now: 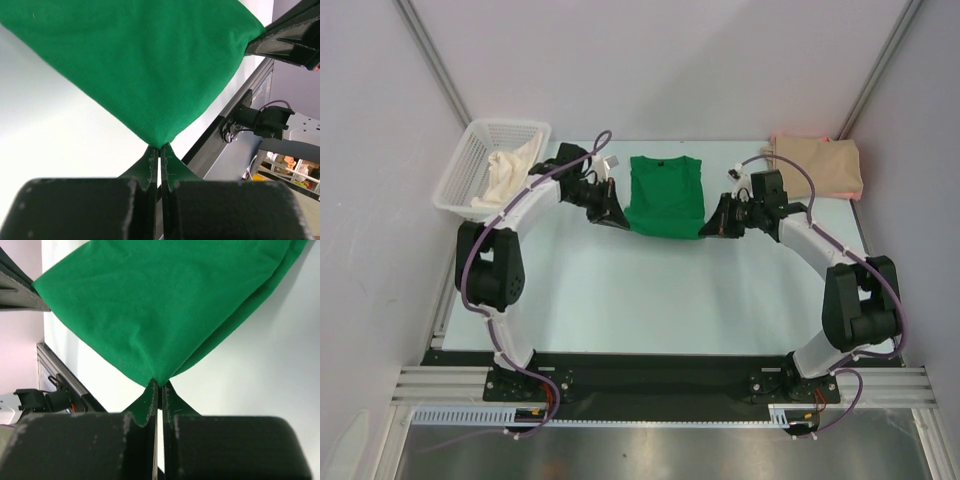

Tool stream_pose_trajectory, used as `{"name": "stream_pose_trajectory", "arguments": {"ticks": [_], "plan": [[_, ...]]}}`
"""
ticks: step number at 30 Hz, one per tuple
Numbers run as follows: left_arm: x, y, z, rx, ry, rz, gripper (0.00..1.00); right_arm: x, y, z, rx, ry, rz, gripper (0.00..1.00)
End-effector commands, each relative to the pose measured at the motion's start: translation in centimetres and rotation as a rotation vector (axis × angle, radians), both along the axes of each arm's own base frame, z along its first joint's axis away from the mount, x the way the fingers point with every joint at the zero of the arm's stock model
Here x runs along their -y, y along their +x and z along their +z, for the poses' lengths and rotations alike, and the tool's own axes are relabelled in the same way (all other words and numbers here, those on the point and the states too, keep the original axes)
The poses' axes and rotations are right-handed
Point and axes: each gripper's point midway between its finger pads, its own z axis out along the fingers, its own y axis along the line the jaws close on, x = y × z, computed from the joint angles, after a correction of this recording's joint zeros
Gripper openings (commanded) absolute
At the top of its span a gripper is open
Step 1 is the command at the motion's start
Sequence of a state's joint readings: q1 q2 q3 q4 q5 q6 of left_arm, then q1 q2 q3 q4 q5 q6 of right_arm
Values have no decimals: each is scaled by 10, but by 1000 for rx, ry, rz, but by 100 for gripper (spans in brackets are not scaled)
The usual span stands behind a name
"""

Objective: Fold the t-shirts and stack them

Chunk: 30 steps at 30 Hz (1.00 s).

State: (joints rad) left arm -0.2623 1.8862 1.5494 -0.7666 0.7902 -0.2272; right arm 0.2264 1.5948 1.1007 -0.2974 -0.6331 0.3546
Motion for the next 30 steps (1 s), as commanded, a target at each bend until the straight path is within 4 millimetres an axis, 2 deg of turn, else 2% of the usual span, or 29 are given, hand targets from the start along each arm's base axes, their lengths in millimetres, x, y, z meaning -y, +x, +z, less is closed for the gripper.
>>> {"name": "stream_pose_trajectory", "arguments": {"ticks": [1, 4, 9, 11, 14, 15, 16, 17, 18, 19, 20, 21, 22, 23, 24, 25, 26, 27, 28, 30], "plan": [[-4, -12, 6, 10, -10, -20, 1, 1, -22, 4, -9, 0, 21, 0], [-7, -21, 1, -8, -5, -25, 1, 3, -31, 4, -5, 2, 19, 0], [-10, -29, -17, -34, 15, -19, 0, 4, -38, -14, -35, 3, 8, 0], [-11, -25, -22, -31, 30, -19, 0, 3, -34, -15, -27, 5, 8, 0], [-9, -3, -17, 24, 44, -22, 1, 2, -14, -10, 6, 13, 4, 0], [-8, 5, -25, 15, 54, -21, 0, 4, -3, -16, -5, 11, -7, 0], [-5, 25, -13, 75, 59, -17, 0, 3, 15, -3, 42, 20, -9, 0], [-5, 36, -11, 104, 66, -22, 1, 4, 28, 1, 62, 21, -15, 0], [-3, 48, -24, 97, 84, -24, 0, 9, 44, 5, 86, 19, -29, 0], [1, 73, -5, 187, 79, -22, 0, 10, 59, -11, 56, 14, -34, 0], [0, 91, -7, 232, 105, -20, 0, 9, 89, 17, 139, 28, -40, 0], [4, 118, 22, 345, 94, -12, 0, 13, 107, 21, 167, 27, -48, 0], [6, 137, -2, 326, 114, -7, 0, 13, 130, 2, 157, 17, -47, 0], [4, 160, 0, 401, 141, 4, 0, 11, 159, 28, 247, 21, -52, 0], [6, 187, 29, 523, 148, 28, 0, 13, 182, 31, 294, 11, -77, 0], [4, 207, 3, 530, 189, 42, 2, 16, 199, 9, 272, 5, -104, 33], [2, 225, 9, 602, 205, 68, 31, 14, 211, 2, 280, -1, -115, 47], [-5, 240, 8, 644, 256, 109, 45, 13, 227, 17, 333, 3, -121, 58], [-8, 250, 18, 689, 269, 136, 51, 13, 234, 14, 352, -19, -130, 74], [-13, 256, 22, 710, 296, 162, 59, 14, 239, 15, 371, -29, -134, 76]]}}
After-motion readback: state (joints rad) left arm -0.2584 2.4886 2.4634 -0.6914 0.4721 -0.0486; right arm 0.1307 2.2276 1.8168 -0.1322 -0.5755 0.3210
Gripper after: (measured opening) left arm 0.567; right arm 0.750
